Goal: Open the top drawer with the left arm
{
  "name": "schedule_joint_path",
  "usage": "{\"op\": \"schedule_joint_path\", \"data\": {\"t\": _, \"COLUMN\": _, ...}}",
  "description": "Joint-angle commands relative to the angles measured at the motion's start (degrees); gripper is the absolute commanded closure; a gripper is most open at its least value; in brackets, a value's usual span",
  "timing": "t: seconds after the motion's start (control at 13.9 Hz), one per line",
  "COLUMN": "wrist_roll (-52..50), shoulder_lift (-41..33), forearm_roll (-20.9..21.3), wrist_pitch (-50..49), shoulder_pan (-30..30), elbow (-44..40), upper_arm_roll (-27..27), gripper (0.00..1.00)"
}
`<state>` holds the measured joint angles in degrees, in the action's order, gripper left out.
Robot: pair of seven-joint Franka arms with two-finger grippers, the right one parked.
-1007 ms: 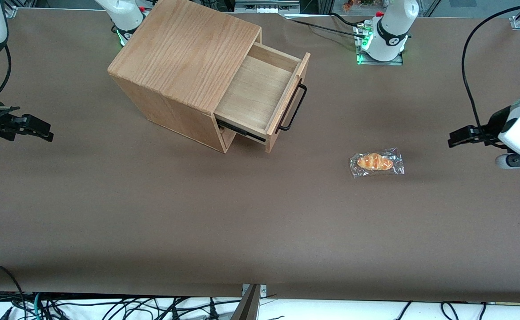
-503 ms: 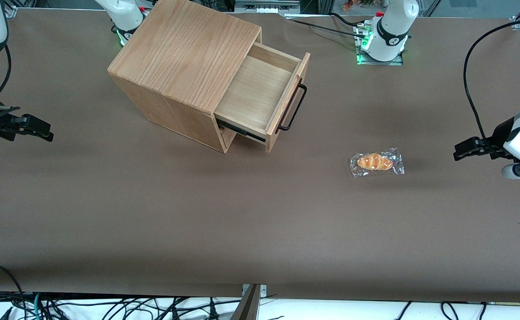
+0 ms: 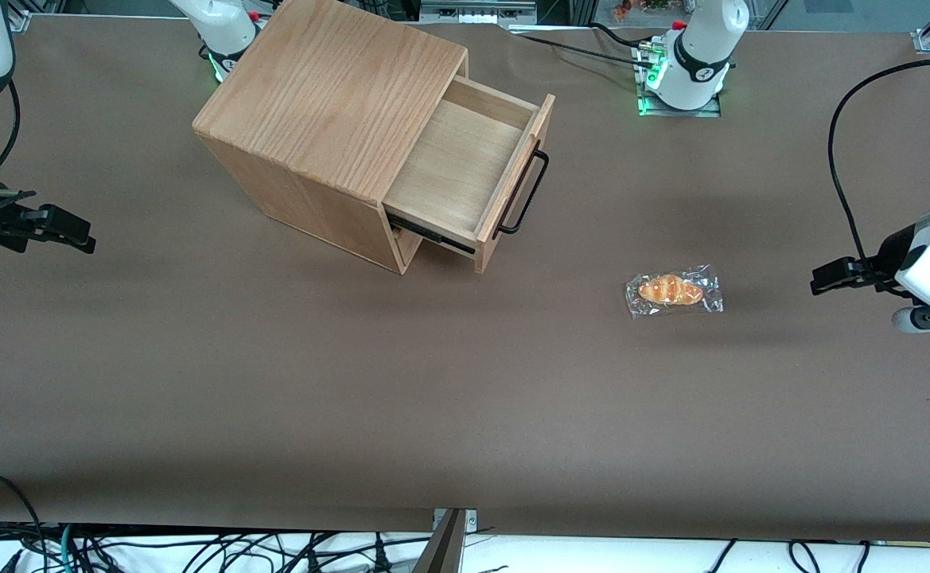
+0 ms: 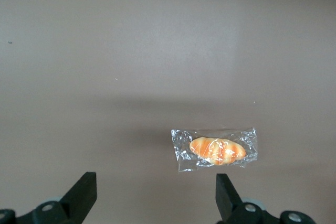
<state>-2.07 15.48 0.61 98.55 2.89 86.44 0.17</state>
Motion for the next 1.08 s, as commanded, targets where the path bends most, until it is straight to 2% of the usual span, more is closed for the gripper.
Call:
{"op": "schedule_joint_path", "data": {"t": 0.0, "wrist_roll": 1.01, "shoulder_lift": -0.45, "forearm_roll": 2.11, "wrist_pitch": -3.61, "shoulder_pan": -0.07, "elbow": -0.57, "upper_arm_roll": 0.00, "gripper": 0.00}}
{"op": "schedule_joint_path", "data": {"t": 0.5, "wrist_roll": 4.70, "shoulder_lift": -2.12, "forearm_roll": 1.23, "wrist_pitch": -9.77, "shoulder_pan": 0.45, "elbow": -0.57, "upper_arm_roll": 0.00, "gripper": 0.00}}
{"op": "schedule_joint_path", "data": {"t": 1.01, "wrist_roll": 5.41, "shoulder_lift": -3.70, "forearm_roll": 1.14, "wrist_pitch": -10.48, "shoulder_pan": 0.45, "elbow": 0.04, "upper_arm_roll": -0.09, "gripper": 0.00}}
